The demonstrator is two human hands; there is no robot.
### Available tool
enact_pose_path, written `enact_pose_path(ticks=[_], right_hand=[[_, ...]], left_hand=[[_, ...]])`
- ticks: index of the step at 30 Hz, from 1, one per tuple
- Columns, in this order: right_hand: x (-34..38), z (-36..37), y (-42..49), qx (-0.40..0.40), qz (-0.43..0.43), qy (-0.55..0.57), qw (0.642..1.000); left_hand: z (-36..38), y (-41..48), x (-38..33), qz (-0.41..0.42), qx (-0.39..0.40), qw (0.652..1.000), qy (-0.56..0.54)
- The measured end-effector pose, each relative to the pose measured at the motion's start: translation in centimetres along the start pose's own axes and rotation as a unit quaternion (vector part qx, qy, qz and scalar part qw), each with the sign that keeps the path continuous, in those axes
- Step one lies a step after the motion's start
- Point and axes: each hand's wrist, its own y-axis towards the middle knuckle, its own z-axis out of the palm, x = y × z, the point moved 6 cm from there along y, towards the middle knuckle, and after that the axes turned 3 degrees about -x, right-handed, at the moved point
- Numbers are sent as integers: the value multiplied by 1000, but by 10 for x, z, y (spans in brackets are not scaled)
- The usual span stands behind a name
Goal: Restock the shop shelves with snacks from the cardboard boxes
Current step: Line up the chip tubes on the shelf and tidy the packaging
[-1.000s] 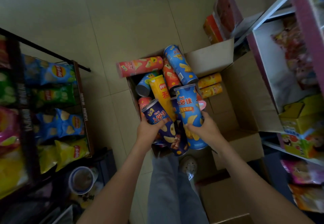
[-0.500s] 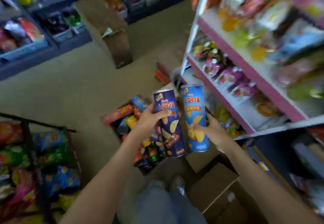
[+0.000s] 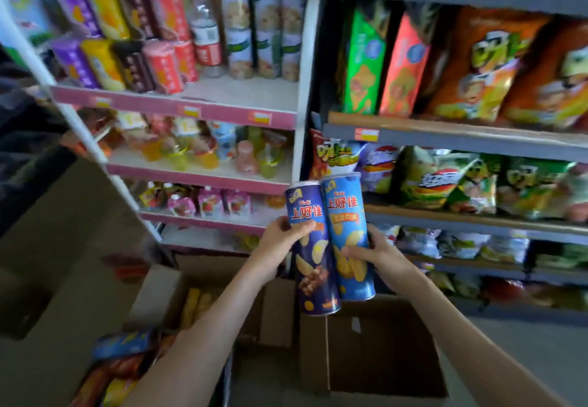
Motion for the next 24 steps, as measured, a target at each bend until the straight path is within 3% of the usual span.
enact_pose_path(ticks=[4,15,24], right_hand=[[2,-109,-54,-78,-32,42,996],[11,-434,-184,-224,-110,102,963],[75,-617,-231,-285,-195,92,934]], left_hand=[[125,4,-2,16,79,996,43],[495,-10,3,98,189,971,110],[702,1,-27,108,228,966,50]])
